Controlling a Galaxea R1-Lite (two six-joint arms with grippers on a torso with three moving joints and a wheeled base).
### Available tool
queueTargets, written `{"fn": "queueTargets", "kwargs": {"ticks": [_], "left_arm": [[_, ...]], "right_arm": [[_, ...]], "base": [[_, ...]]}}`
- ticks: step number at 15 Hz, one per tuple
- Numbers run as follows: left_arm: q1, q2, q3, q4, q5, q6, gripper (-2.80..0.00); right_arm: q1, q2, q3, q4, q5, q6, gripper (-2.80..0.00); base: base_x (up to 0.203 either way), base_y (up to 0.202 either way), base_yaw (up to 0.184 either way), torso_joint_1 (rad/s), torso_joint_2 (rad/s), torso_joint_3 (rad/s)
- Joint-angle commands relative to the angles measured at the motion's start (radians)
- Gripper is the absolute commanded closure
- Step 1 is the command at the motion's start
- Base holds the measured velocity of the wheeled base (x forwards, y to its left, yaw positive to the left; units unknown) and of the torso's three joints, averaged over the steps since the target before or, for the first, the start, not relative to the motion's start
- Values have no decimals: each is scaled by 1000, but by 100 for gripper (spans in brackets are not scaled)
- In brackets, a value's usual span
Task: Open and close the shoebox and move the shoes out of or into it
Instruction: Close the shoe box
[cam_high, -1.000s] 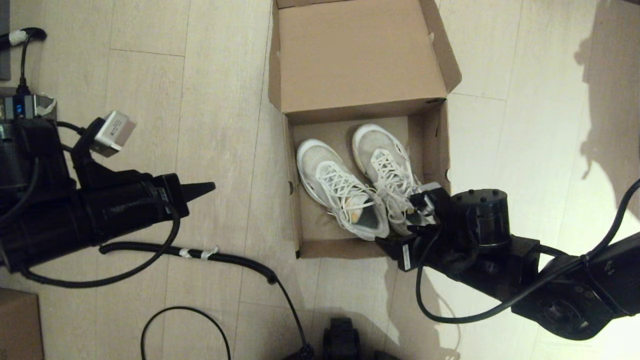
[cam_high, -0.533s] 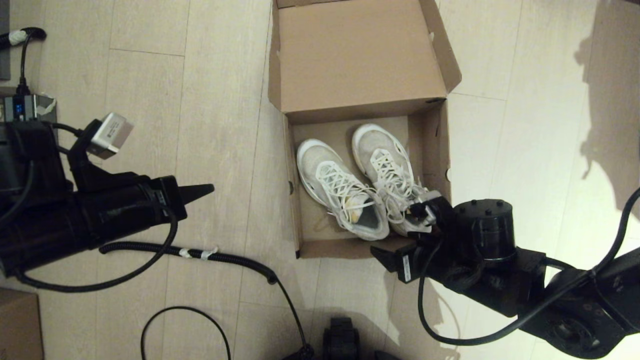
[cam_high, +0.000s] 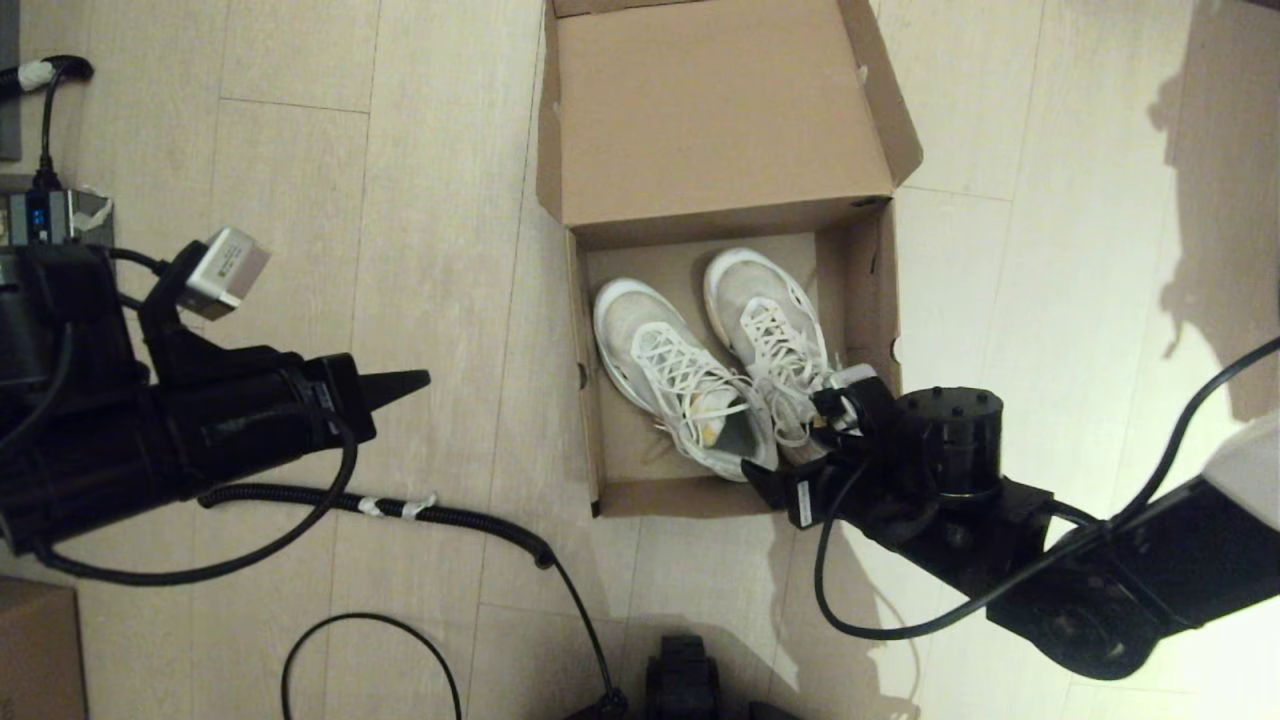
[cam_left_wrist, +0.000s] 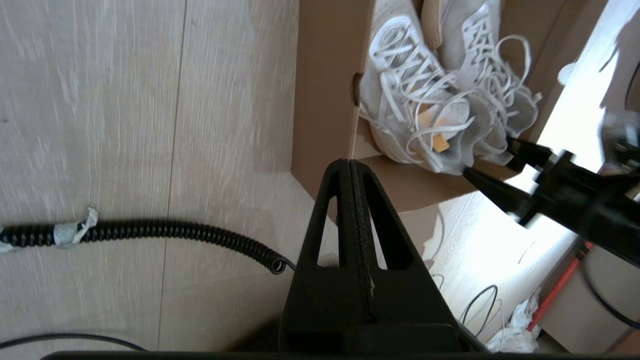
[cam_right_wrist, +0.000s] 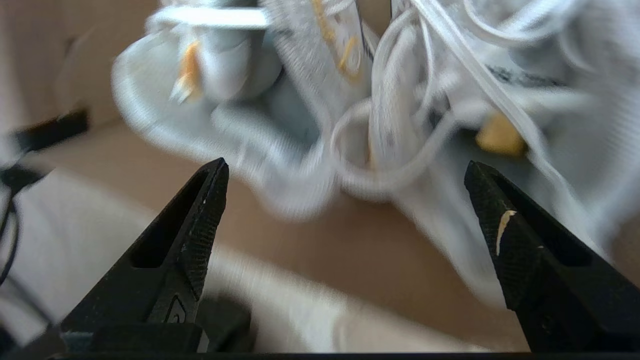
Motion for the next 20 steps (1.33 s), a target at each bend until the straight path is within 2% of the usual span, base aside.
{"fn": "queueTargets", "kwargs": {"ticks": [1,3,6,10,13,16,18,20], "left_arm": [[-1,20,4,-2,-2,-3,0],[1,17,2,-2,-2,-3,0],[1,9,4,-2,-2,-3,0],[1,-10,4,-2,-1,-3,0],[1,-14,2,-2,-2,-3,0],[1,-5,2,-3,-2,-5,0],[1,33,-35,-5,3,-47,0],[1,73,-120,-4,1,-93,0]], "right_arm": [[-16,132,-16,-74,11,-2,-280],[-18,168,-5,-126,42,-1,-280],[14,138,77,-126,44,5,-280],[95,72,216,-131,39,26,-280],[105,-25,234,-121,39,50,-280],[106,-174,228,-17,35,52,-280],[105,-279,204,59,32,53,-280],[88,-368,115,157,-13,54,-280]], "base": [[0,0,0,0,0,0],[0,0,0,0,0,0],[0,0,0,0,0,0],[0,0,0,0,0,0],[0,0,0,0,0,0],[0,0,0,0,0,0],[0,0,0,0,0,0],[0,0,0,0,0,0]]}}
